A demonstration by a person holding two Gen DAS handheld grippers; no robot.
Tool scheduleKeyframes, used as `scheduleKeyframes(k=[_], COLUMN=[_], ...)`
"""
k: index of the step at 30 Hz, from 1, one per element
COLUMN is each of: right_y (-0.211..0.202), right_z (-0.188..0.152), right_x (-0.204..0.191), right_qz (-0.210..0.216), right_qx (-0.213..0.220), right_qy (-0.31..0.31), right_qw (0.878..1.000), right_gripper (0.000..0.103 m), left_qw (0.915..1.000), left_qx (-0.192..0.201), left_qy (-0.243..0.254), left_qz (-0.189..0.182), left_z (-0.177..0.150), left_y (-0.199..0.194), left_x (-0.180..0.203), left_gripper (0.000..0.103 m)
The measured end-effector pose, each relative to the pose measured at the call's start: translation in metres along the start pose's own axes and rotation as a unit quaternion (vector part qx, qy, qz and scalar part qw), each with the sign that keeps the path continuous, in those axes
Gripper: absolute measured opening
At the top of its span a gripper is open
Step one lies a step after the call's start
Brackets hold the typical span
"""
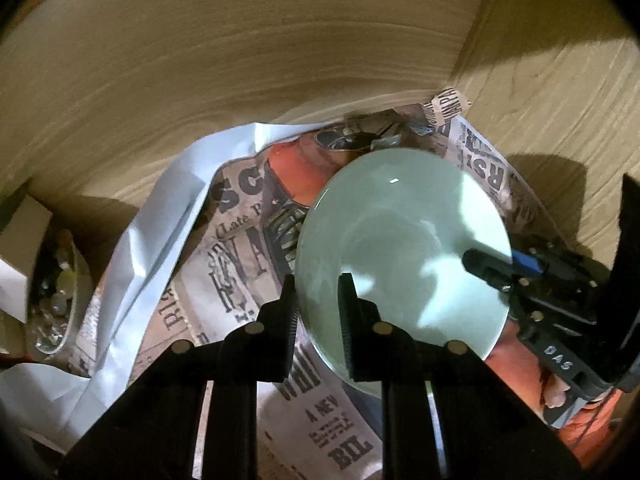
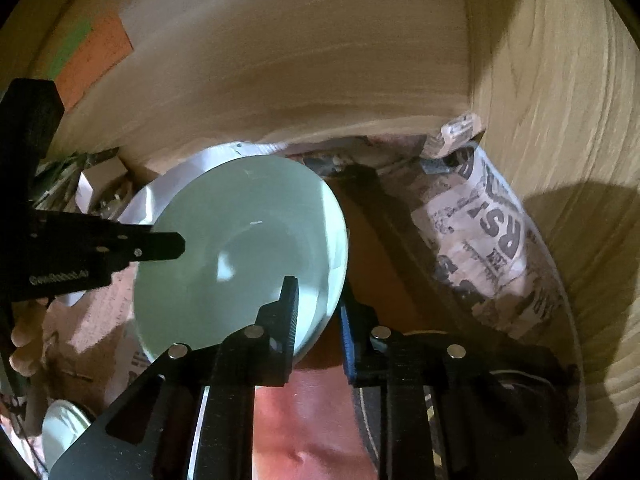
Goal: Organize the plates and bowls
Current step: 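Lift the mint-green bowl with the left gripper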
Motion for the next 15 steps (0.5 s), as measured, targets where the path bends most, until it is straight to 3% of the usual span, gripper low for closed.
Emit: scheduleKeyframes(k=[15], right_y=[-0.046], right_z=[0.017], right_x=[-0.028], right_qz=[-0.006], right_qx=[0.057], right_qy=[-0.021], right_qw=[0.998], right_gripper=[0.017], left_qw=[0.9977], left_qx=[0.063], left_qy=[-0.004], left_qz=[-0.023], left_z=[-0.017], left_y=[-0.070], left_x=[-0.006], left_gripper=[0.013])
Point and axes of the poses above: each gripper's, at about its wrist camera, not at the fingertips, and y roughly the way its jaws point, x to its right, z to its top, the point moved 9 cm from there along y, roughly the way its jaws point, and after that the axes turned 9 degrees about -y, right-handed, at the moved point
